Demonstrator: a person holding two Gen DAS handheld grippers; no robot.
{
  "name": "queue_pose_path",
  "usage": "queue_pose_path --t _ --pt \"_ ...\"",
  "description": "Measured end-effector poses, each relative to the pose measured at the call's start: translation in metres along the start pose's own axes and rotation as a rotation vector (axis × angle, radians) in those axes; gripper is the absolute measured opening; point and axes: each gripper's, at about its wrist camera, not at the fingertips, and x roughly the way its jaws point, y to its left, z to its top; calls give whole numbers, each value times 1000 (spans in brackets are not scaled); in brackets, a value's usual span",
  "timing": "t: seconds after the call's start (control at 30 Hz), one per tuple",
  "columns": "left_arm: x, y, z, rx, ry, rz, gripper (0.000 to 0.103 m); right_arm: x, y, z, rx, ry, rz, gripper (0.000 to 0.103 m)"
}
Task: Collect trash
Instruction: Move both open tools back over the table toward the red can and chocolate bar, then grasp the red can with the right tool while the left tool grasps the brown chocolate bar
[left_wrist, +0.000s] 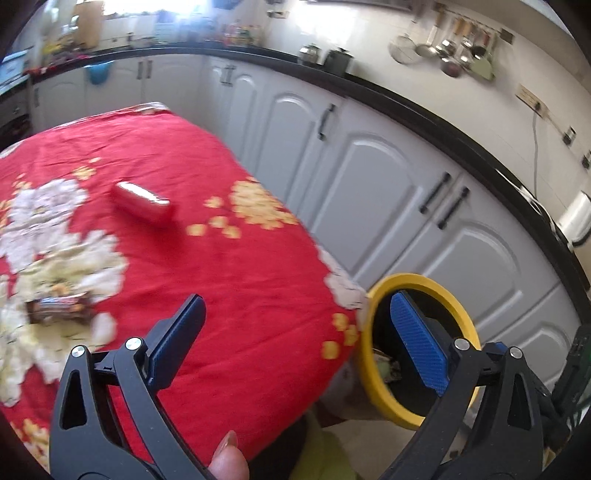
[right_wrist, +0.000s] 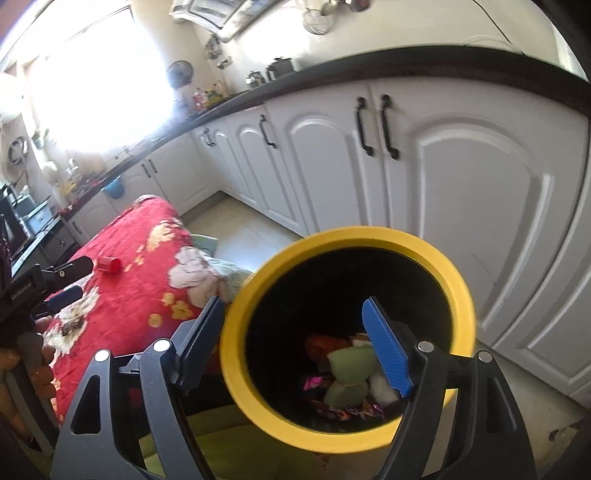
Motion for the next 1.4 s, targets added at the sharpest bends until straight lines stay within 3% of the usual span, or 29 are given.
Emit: queue_pose_path --t 0.4,0.67,0.97,1.17,1.4 --pt "-39 58 2 -87 -38 82 92 0 76 20 -132 -22 100 75" --pt "-50 96 -4 -168 -23 119 92 11 137 35 -227 -32 177 77" --pt "-54 146 -18 -339 -4 114 92 48 196 50 -311 5 231 77" --pt "-37 162 -27 -438 57 52 71 86 227 57 -357 51 241 77" --pt "-18 188 -23 -551 59 56 68 144 267 63 -419 148 291 76"
